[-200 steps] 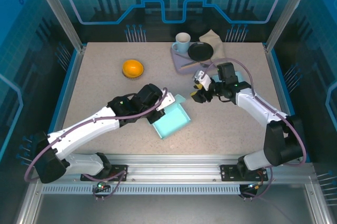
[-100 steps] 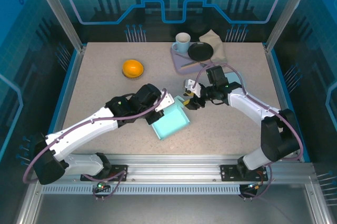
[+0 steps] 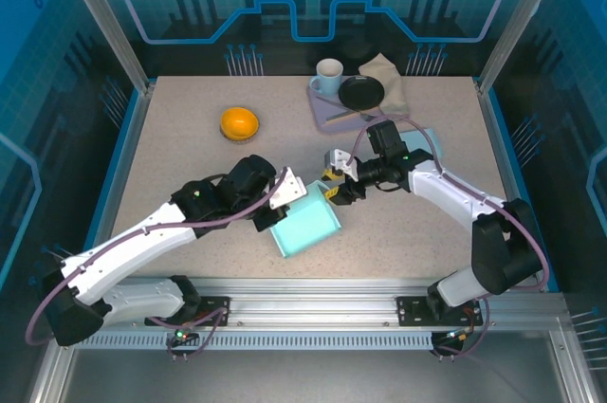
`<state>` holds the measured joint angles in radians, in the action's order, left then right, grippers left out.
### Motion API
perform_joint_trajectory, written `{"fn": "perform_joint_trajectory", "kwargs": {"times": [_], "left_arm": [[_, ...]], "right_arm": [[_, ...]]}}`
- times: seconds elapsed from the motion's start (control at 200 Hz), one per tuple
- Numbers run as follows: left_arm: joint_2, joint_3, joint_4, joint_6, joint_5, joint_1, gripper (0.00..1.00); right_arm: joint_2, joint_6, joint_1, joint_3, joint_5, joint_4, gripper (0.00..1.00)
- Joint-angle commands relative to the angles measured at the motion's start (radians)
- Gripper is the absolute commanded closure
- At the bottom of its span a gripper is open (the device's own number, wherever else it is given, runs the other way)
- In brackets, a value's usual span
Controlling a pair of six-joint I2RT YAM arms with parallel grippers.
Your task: Fold the paper box
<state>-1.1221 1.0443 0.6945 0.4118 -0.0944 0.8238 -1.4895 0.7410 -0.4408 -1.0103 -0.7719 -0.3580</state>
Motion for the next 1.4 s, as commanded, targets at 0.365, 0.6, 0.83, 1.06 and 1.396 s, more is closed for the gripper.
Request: {"fn": "perform_joint_trajectory", "kwargs": {"times": [0.365,0.6,0.83,1.06,1.396], "left_arm": [[-0.027,0.036,-0.056,0.064,0.142,0.066,1.0],[-0.028,0.041,-0.073,0.068,0.144,0.082,1.0],[-0.051,0.045,-0.084,0.074,0.141,0.098,1.0],[-0.071,0.06,-0.092,0.081,0.132,0.108,1.0],[-0.098,0.072,-0.102,0.086,0.132,0.125,1.0]], "right_arm": [[0.034,0.052,-0.136,-0.135,-0.143,-0.079,0.49],[0.041,0.028,-0.172,-0.143,-0.173,-0.057,0.49],[0.047,0.034,-0.204,-0.167,-0.175,-0.075,0.49],[0.047,0.044,-0.214,-0.185,-0.178,-0.103,0.5],[0.052,0.014,-0.222,-0.176,-0.18,-0.086,0.68]]}}
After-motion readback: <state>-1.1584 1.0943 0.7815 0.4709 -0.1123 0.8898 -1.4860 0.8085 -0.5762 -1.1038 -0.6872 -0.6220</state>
